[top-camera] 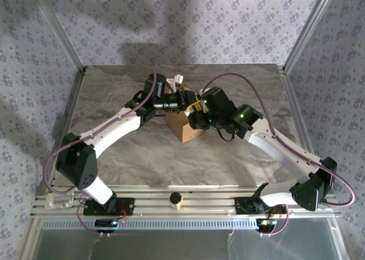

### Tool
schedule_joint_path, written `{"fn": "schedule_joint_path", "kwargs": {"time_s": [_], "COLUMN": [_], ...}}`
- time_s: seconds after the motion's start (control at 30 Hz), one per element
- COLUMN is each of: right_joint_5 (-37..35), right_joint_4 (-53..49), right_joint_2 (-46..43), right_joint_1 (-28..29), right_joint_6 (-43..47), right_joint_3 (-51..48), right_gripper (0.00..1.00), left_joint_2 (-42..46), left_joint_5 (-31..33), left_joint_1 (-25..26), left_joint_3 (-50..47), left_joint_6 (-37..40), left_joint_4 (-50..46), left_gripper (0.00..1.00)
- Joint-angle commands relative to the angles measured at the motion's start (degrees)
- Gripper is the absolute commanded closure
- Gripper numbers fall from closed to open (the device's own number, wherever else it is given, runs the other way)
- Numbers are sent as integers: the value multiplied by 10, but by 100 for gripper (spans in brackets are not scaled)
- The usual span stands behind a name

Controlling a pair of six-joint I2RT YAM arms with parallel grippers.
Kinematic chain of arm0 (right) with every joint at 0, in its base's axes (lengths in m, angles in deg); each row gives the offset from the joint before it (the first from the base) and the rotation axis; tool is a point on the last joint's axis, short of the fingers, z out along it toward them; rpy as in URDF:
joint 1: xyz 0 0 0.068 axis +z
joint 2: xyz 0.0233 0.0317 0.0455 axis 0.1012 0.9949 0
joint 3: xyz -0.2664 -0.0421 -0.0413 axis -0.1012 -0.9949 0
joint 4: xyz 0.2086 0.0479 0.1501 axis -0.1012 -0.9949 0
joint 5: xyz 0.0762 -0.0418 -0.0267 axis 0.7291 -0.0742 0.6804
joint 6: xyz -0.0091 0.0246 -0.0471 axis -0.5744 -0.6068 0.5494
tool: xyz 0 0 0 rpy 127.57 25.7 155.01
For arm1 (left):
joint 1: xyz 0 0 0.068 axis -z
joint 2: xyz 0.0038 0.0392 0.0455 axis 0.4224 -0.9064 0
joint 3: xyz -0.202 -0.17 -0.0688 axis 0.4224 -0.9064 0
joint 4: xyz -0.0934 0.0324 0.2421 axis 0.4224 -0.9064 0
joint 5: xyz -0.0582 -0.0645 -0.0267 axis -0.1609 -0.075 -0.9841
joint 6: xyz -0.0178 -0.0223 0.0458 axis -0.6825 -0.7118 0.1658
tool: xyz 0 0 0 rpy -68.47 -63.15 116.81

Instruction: Unpack the express box

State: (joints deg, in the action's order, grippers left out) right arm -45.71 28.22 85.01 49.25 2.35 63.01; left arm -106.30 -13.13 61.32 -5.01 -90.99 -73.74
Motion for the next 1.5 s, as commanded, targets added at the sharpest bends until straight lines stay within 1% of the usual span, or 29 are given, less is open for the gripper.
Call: {"fn": "schedule_joint_path", "kwargs": {"time_s": [0.0, 0.13, 0.23, 0.27, 0.37, 0.47, 0.53, 0.6, 0.7, 0.83, 0.9, 1.0, 1.1, 1.33, 1.47], "right_joint_5": [93, 187, 264, 290, 334, 349, 368, 365, 367, 378, 376, 374, 364, 351, 349], "right_joint_4": [59, 132, 225, 256, 360, 467, 546, 612, 681, 715, 730, 761, 814, 900, 941], "right_joint_2": [-32, -68, -91, -93, -92, -91, -89, -91, -93, -93, -91, -77, -57, 9, 45], "right_joint_1": [-27, -72, -118, -135, -177, -209, -226, -236, -246, -246, -244, -240, -236, -224, -218], "right_joint_6": [-8, -31, -70, -83, -136, -211, -256, -284, -320, -329, -333, -341, -360, -404, -425], "right_joint_3": [-26, -67, -115, -129, -163, -196, -212, -226, -231, -206, -192, -177, -173, -142, -113], "right_gripper": [26, 17, 11, 11, 11, 11, 10, 10, 9, 9, 6, 3, 1, 1, 3], "left_joint_2": [6, 14, 24, 27, 34, 40, 43, 44, 41, 52, 60, 66, 71, 72, 74], "left_joint_5": [7, 19, 38, 48, 83, 139, 165, 197, 224, 266, 290, 319, 349, 375, 380], "left_joint_1": [-19, -38, -56, -62, -76, -82, -82, -81, -81, -77, -71, -60, -43, -24, -15], "left_joint_3": [31, 56, 75, 84, 122, 172, 196, 214, 232, 217, 203, 204, 211, 219, 217], "left_joint_6": [-11, 7, 16, 18, 41, 77, 103, 107, 93, 62, 46, 43, 47, 50, 57], "left_joint_4": [34, 15, 7, 4, -25, -80, -90, -85, -62, -8, 27, 56, 72, 129, 168], "left_gripper": [100, 100, 100, 100, 100, 100, 100, 100, 100, 100, 100, 100, 100, 100, 100]}}
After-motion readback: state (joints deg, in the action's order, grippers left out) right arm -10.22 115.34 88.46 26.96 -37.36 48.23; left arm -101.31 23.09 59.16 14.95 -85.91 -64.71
